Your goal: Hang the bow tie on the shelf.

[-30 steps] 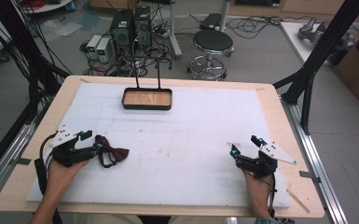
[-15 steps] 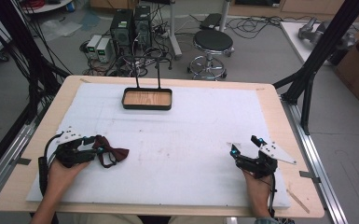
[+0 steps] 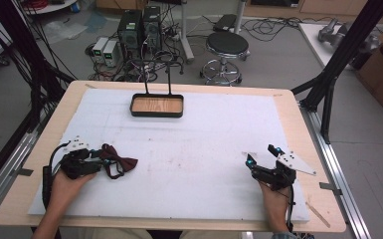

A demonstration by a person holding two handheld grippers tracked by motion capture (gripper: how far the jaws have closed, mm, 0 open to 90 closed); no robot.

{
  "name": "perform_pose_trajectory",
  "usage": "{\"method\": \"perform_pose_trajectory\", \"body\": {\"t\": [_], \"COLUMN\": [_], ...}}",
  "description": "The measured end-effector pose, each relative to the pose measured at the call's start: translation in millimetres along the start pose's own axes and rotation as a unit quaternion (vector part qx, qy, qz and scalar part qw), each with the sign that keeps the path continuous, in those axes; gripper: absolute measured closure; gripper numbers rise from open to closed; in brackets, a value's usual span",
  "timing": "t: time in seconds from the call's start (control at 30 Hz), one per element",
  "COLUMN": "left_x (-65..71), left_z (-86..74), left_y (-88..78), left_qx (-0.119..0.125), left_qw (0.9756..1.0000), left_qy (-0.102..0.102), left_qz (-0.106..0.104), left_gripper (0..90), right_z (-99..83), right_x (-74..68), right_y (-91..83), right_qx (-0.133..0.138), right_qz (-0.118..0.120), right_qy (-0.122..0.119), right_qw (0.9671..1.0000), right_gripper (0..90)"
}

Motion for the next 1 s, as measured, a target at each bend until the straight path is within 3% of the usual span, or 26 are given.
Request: {"method": "perform_pose_trajectory", "body": {"t": [0.2, 0.43, 0.7, 1.0], "left_x": [3.3, 8.2, 11.9, 11.0], "left_z": [-1.1, -1.9, 2.0, 10.7], "left_y": [-0.3, -1.1, -7.5, -16.7], "left_qx": [-0.011, -0.002, 0.036, 0.073], "left_qw": [0.9995, 0.9980, 0.9974, 0.9961], "left_qy": [0.028, 0.060, 0.061, 0.032], "left_qz": [0.013, 0.020, 0.011, 0.039], "left_gripper": [63.1, 79.7, 85.0, 85.0], "right_z": [-0.1, -0.3, -0.3, -0.5], "right_x": [0.3, 0.5, 1.0, 0.9], "right_y": [-0.2, 0.0, 0.2, 0.2], "right_qx": [-0.001, -0.002, -0.002, -0.004], "right_qz": [-0.001, -0.003, -0.004, -0.004], "right_qy": [0.003, 0.005, 0.005, 0.006], "right_qw": [1.0000, 1.0000, 1.0000, 1.0000], "right_gripper": [11.0, 11.0, 11.0, 11.0]}}
Point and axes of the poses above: each handheld gripper's, and its own axes: y roughly forward along the jaws, z roughly out of its top, x roughly to its right, the point moved 3 cm from there along y, roughly forward along the jaws, and after that the axes turned 2 degrees about y, right-handed, at the moved point
